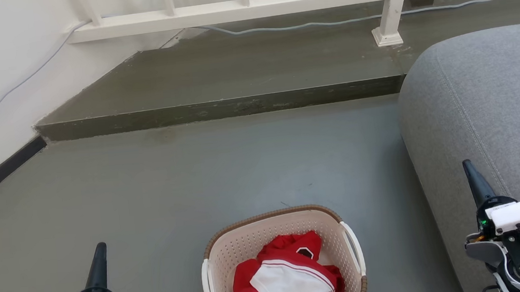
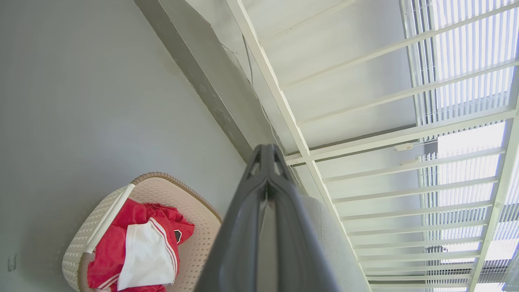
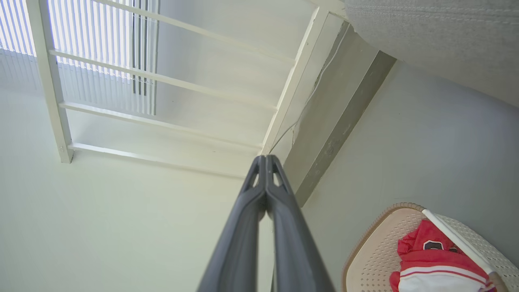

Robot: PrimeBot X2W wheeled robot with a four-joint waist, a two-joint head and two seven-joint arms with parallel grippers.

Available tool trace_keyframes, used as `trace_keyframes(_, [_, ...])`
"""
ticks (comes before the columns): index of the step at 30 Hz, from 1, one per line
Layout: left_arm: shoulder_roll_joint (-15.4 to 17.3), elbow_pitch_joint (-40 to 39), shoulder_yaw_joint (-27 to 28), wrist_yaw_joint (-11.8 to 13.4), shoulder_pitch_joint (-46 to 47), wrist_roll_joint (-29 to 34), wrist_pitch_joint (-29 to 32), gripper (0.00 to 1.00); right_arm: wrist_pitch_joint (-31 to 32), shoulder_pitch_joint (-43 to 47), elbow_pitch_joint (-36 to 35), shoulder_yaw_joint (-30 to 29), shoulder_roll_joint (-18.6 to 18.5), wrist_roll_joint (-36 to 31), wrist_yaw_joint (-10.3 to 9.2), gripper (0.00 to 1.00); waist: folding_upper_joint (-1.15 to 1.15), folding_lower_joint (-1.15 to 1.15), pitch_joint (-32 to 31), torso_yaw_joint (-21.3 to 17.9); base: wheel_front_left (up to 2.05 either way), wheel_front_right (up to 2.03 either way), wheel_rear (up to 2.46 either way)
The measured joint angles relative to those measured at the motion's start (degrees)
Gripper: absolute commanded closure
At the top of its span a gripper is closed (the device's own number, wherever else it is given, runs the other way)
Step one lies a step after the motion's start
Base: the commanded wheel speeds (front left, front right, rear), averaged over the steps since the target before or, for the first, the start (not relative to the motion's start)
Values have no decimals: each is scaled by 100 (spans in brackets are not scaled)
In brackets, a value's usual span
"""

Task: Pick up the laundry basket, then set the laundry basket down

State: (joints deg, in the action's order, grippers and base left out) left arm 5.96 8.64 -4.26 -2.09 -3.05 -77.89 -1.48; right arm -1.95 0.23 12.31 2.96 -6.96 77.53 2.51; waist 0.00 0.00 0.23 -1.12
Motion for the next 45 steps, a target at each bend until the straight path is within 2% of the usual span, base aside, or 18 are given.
trace_keyframes(23, [15,414,234,-354,429,-1837,248,100,360,-240,159,-488,116,1795,353,100,0,0,-1,110,0,0,0])
trace_keyframes(45, [15,550,248,-419,486,-1876,253,100,386,-276,243,-532,130,1837,399,100,0,0,-5,111,0,0,0])
